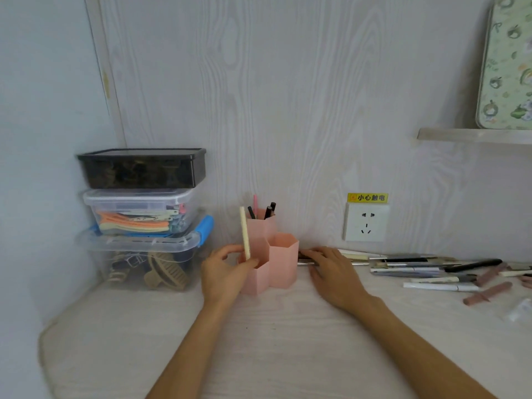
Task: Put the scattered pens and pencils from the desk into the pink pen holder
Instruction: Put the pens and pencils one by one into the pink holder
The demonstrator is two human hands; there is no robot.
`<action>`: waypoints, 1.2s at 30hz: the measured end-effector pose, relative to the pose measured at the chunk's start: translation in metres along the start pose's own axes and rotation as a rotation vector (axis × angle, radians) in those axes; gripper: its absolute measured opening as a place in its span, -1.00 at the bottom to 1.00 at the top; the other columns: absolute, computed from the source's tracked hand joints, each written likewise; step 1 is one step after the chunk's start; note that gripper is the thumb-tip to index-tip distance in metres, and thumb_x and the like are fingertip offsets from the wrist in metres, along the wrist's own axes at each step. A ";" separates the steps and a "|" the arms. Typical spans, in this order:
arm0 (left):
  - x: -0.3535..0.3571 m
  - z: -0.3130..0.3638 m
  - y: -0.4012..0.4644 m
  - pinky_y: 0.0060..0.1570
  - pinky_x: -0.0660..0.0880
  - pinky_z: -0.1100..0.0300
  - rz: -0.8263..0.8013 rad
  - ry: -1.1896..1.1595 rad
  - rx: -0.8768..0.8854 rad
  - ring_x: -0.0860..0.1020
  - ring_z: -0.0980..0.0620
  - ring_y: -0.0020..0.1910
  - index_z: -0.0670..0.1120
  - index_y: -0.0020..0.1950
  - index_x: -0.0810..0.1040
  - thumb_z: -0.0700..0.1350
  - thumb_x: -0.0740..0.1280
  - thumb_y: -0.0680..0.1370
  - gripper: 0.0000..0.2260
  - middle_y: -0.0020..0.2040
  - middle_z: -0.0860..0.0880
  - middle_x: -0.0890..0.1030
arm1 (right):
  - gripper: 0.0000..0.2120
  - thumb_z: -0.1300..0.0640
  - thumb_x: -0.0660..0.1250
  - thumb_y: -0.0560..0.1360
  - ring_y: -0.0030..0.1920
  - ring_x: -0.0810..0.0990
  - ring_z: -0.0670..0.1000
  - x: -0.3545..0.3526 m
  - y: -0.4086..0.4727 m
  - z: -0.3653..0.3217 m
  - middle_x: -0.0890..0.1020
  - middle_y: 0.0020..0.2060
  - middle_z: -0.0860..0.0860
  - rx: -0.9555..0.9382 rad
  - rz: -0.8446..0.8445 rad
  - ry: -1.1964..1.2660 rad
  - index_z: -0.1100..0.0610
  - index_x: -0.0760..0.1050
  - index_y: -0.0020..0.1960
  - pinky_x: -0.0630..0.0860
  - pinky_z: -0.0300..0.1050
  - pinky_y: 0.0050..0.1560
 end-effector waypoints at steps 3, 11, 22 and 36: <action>0.006 -0.004 -0.002 0.12 0.46 0.09 -0.094 -0.155 -0.136 0.53 0.02 0.07 0.02 -0.15 0.64 -0.09 0.54 0.29 -0.82 -0.03 0.00 0.64 | -0.66 0.07 0.18 0.52 0.32 0.33 0.04 -0.001 -0.001 0.004 0.44 0.26 -0.03 0.053 0.056 -0.052 -0.01 0.38 0.29 0.22 -0.03 0.31; 0.004 0.008 -0.006 0.06 0.41 0.08 0.013 -0.138 -0.015 0.56 -0.02 -0.08 -0.10 0.02 0.46 0.17 0.20 0.54 -0.67 -0.16 -0.04 0.60 | -0.82 0.15 0.32 0.45 0.19 0.45 0.15 -0.014 -0.004 -0.001 0.55 0.09 0.07 -0.030 0.185 -0.094 0.11 0.59 0.03 0.32 0.03 0.19; 0.018 -0.007 -0.015 0.09 0.35 0.19 -0.273 0.355 0.129 0.42 0.15 0.24 0.01 0.35 0.31 0.20 0.46 0.34 -0.32 0.21 0.12 0.49 | -0.74 0.04 0.18 0.54 0.18 0.41 0.10 -0.018 -0.002 0.001 0.50 0.13 0.04 -0.011 0.008 -0.088 0.02 0.46 0.20 0.35 -0.02 0.13; -0.016 -0.013 -0.018 0.33 0.31 -0.12 0.006 0.004 -0.028 0.44 -0.07 0.28 0.08 0.30 0.43 0.17 0.02 0.35 -0.44 0.28 0.02 0.51 | -0.70 0.19 0.28 0.49 0.04 0.48 0.14 -0.019 -0.005 0.001 0.58 -0.05 0.08 -0.017 0.152 0.070 -0.03 0.54 0.18 0.30 -0.05 0.00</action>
Point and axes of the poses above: each hand's wrist, its own y-axis towards the middle knuckle, its own x-axis out of the palm, z = x × y, the point moved 3 cm from there along y, towards the middle knuckle
